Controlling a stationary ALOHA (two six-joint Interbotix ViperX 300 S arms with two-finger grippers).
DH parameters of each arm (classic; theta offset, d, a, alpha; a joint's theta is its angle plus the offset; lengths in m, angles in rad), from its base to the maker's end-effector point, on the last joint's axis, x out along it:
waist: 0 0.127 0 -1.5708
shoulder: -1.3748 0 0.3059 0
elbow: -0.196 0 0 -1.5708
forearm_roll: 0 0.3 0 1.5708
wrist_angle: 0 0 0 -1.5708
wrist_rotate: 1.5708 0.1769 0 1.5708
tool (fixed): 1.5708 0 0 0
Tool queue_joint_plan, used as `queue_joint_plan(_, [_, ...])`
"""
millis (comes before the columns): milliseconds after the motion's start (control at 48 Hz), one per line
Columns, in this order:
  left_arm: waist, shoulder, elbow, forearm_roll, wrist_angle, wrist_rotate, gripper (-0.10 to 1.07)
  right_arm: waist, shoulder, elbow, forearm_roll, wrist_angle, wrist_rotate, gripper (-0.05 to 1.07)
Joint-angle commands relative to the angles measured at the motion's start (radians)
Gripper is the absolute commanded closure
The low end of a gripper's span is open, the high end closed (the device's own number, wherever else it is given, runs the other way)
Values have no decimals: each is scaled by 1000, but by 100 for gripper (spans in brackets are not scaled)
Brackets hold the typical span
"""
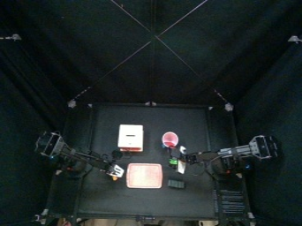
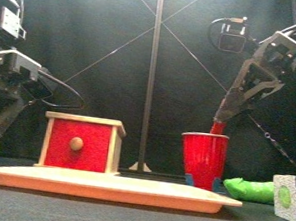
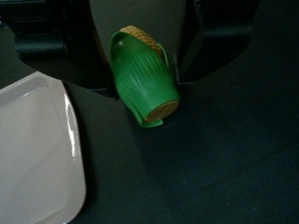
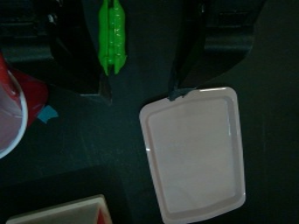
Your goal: Place corn left of plate
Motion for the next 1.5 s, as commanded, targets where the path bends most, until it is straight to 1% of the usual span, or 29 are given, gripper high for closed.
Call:
queue_joint_plan(0, [-2, -9, -11, 0, -3, -3, 15, 0, -11, -15, 0, -6, 0, 15])
queue_joint_plan(208, [-2, -12, -9, -2, -3, -9, 13, -2, -11, -14, 0, -6, 0, 15])
queue_joint_plan(458, [-2, -12, -9, 0, -3, -9, 0, 0, -9, -14, 2, -6, 0, 15])
queue_joint_plan(542, [-2, -12, -9, -2, -3, -9, -3, 0, -11, -14, 2, -6, 0, 15])
queue_joint_plan(938, [2, -40, -9, 0, 3, -12, -3, 0, -9, -14, 0, -6, 0, 15])
queue_joint_plan(1479, [6, -38, -11, 3, 8, -14, -3, 0, -9, -14, 0, -6, 0, 15])
